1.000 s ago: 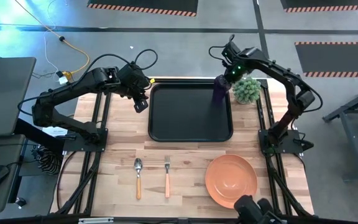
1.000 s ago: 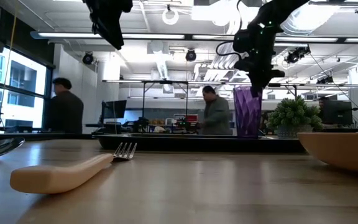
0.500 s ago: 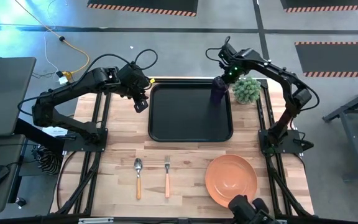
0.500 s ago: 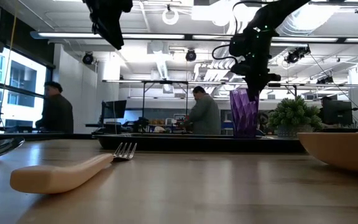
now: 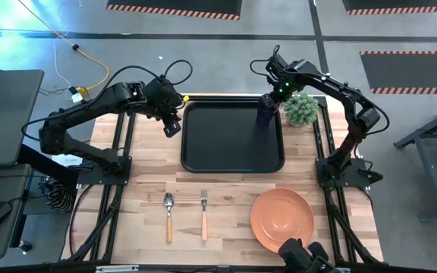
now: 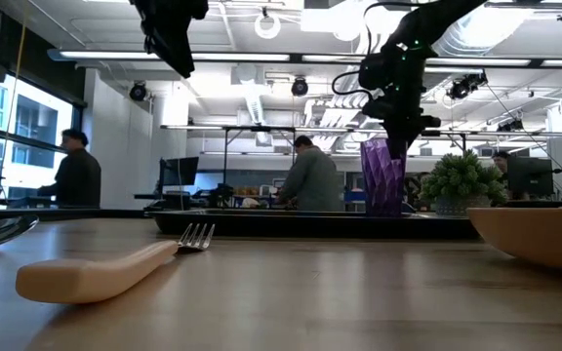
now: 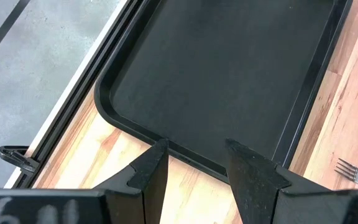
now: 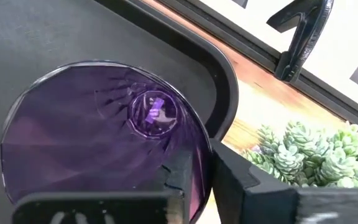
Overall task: Pick and place plate/cup/fork/spoon on tray
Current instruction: Put the purple glass on the top left of the black serving tray, then put the yellow spoon on the left of the black serving tray
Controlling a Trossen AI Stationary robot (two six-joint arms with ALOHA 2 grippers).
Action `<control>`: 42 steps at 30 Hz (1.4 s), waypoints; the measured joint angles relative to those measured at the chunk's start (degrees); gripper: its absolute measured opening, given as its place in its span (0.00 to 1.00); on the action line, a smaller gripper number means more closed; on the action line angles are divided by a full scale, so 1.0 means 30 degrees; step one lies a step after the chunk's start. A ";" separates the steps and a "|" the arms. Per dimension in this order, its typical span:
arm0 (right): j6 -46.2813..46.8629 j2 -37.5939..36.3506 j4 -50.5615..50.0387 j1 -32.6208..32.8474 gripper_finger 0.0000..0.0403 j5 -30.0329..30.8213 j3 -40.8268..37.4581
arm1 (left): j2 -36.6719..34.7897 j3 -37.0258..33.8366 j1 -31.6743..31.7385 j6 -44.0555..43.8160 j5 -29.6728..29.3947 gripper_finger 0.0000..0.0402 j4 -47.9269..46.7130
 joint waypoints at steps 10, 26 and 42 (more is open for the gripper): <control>-0.0207 0.0000 0.0000 -0.0004 0.25 0.0233 0.0587 | 0.0002 0.0000 0.0003 0.0007 0.0003 0.37 0.0000; 0.0066 -0.0007 -0.2864 -0.0002 0.30 0.0209 0.4059 | 0.0003 0.0000 -0.0003 0.0000 -0.0004 0.37 -0.0007; 0.1663 -0.0036 -0.6290 0.2828 0.30 0.2895 0.8874 | 0.0003 0.0000 0.0002 -0.0007 0.0003 0.37 -0.0022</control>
